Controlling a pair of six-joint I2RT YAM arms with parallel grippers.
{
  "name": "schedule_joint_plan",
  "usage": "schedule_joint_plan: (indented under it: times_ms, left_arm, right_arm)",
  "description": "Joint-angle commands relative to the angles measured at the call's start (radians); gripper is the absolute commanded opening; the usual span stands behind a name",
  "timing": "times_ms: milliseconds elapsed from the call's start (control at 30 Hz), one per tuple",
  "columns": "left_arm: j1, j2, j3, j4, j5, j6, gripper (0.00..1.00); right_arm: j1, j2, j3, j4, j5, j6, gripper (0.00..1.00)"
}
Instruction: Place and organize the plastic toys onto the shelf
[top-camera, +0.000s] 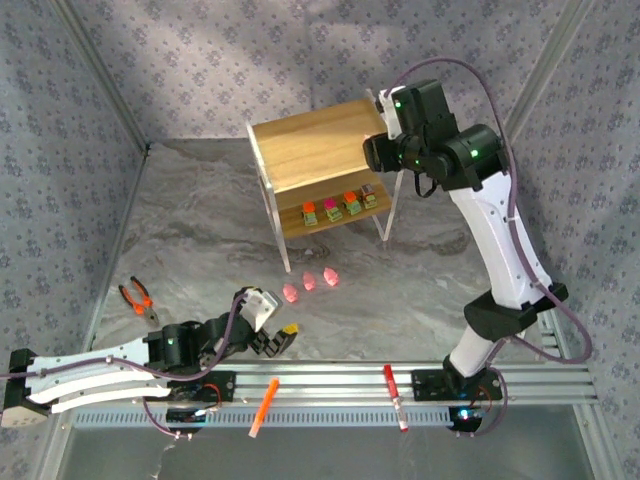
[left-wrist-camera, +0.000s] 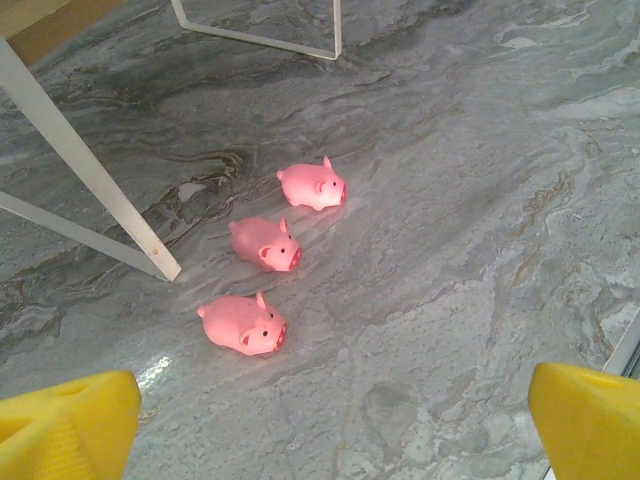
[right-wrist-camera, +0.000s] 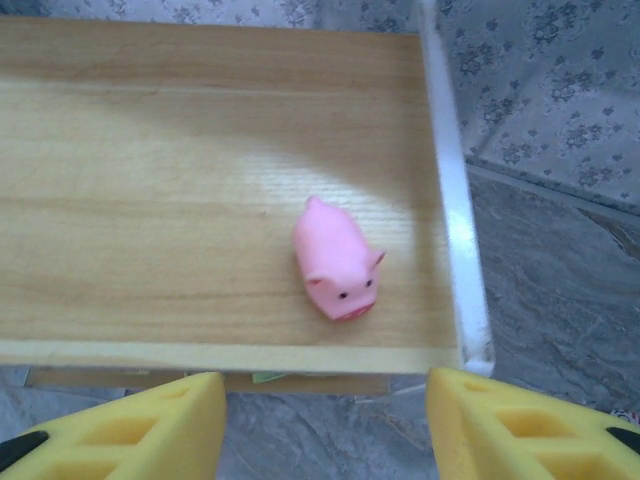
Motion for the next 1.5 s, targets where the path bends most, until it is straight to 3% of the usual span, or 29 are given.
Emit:
schedule_joint_plan:
  times_ms: [0, 267, 733, 1033, 1467]
  left_arm:
    - [-0.008, -0.005, 0.001, -0.002, -0.025, 0.003, 1.00]
    - [-0.008, -0.006, 0.001, -0.003, -0.025, 0.004, 1.00]
    - [-0.009, -0.031, -0.002, -0.018, -0.088, -0.020, 1.00]
    - [-0.009, -0.014, 0.013, -0.065, -0.234, -0.086, 1.00]
    - [-0.009, 0.051, 0.053, -0.130, -0.292, -0.155, 1.00]
  right_arm:
    - [0.046, -0.054, -0.071, 0.037, 0.047, 0.005, 0.56]
    - [0.167, -0.205, -0.329, 0.152, 0.108, 0.040, 0.53]
    - [0.324, -0.405, -0.853, 0.386, 0.101, 0.182, 0.53]
    - [0.384, -0.379, -1.074, 0.525, 0.056, 0.300, 0.53]
    - [0.412, -0.241, -1.256, 0.712, -0.007, 0.394, 0.52]
